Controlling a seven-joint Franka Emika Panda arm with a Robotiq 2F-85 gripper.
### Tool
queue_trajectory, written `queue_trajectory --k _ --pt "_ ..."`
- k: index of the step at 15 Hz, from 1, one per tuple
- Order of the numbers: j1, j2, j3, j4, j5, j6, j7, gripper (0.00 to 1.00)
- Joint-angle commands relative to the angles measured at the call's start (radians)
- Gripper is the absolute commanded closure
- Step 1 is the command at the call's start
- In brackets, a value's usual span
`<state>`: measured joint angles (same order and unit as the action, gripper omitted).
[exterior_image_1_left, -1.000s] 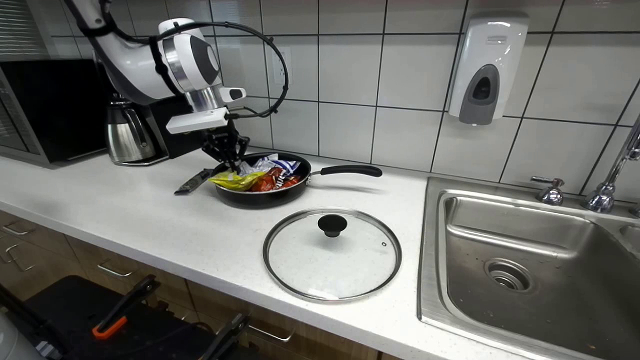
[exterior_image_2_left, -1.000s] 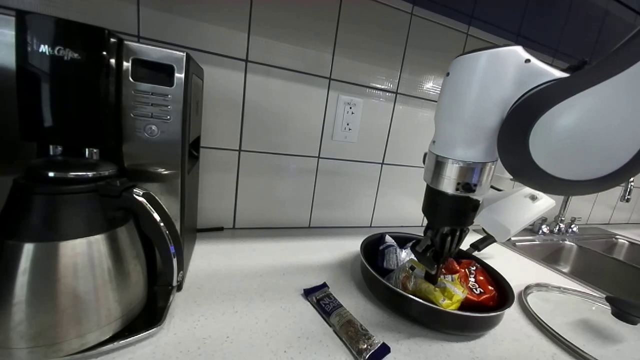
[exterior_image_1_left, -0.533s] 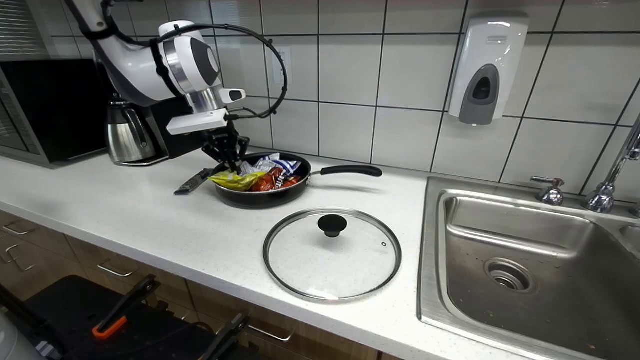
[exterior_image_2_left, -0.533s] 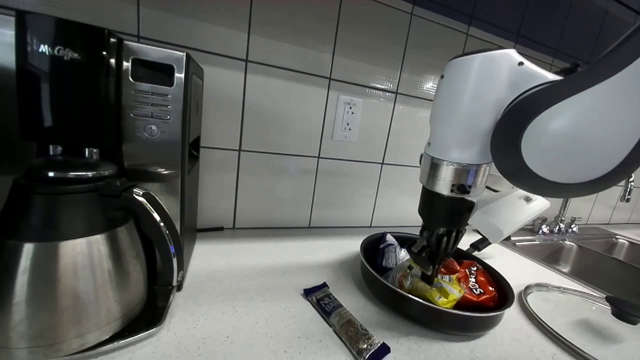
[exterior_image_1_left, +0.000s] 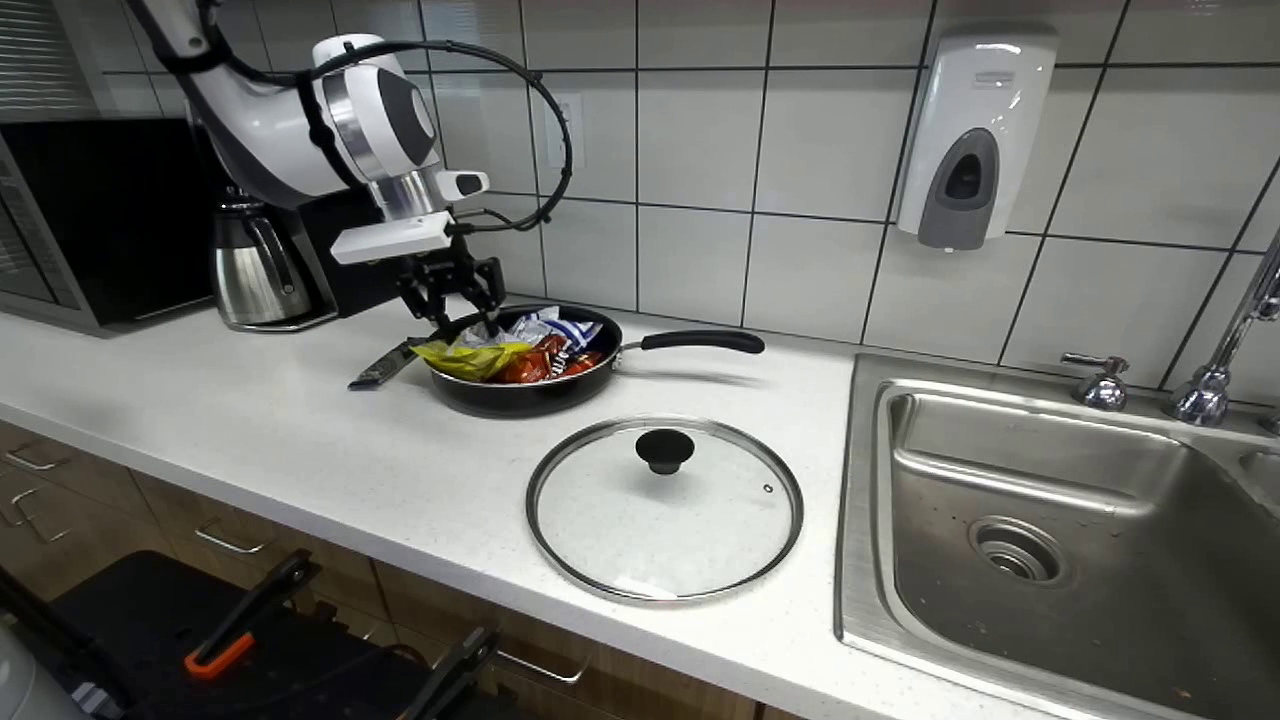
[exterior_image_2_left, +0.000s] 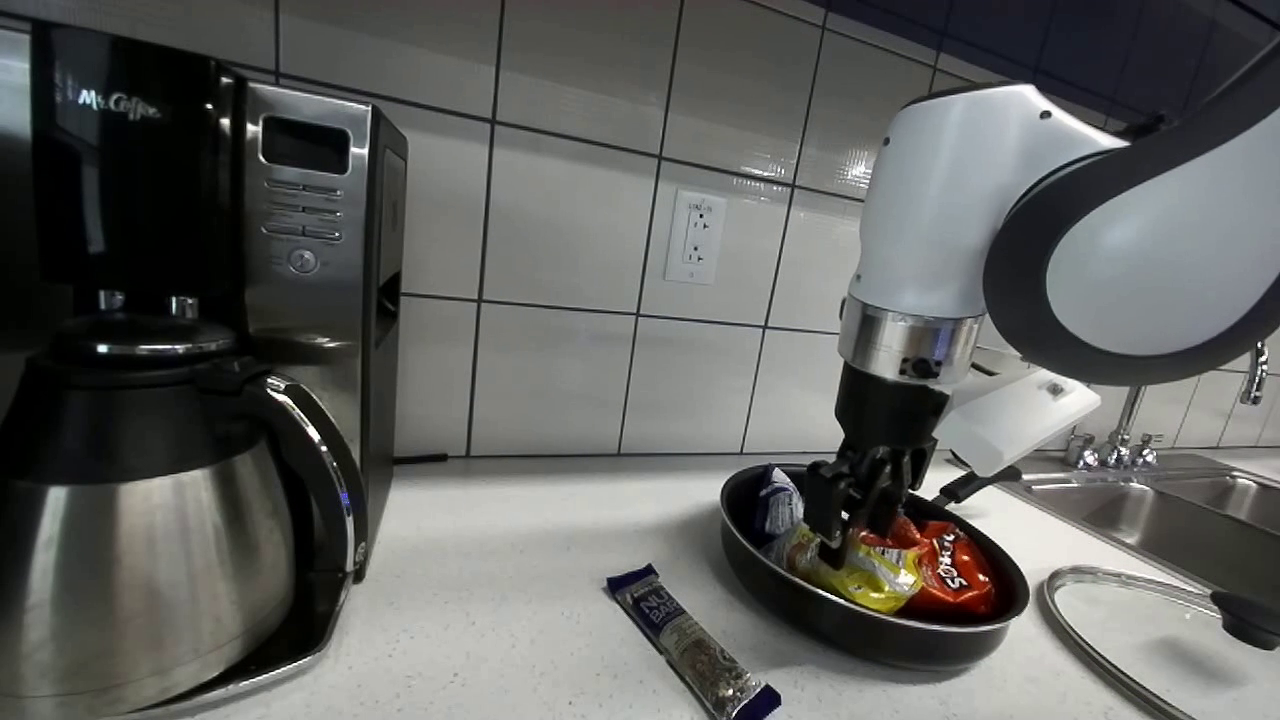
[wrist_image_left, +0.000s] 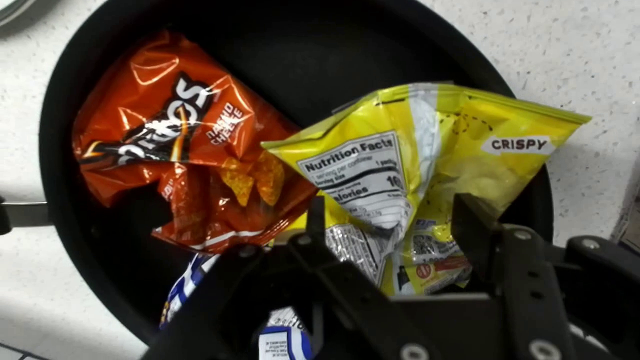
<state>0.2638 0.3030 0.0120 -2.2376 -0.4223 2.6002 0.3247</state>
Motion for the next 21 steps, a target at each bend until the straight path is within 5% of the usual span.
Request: queue_trajectory --k 1,12,21 --pt "0.024 -0.062 -0.023 -0.032 -0.052 -0.008 0.071 0.01" --pt "-0.027 -0.233 -0.011 -0.207 -0.061 -0.014 0.097 0.00" --pt "-0.172 -0.452 -0.010 -0.456 -0.032 0.001 0.068 0.00"
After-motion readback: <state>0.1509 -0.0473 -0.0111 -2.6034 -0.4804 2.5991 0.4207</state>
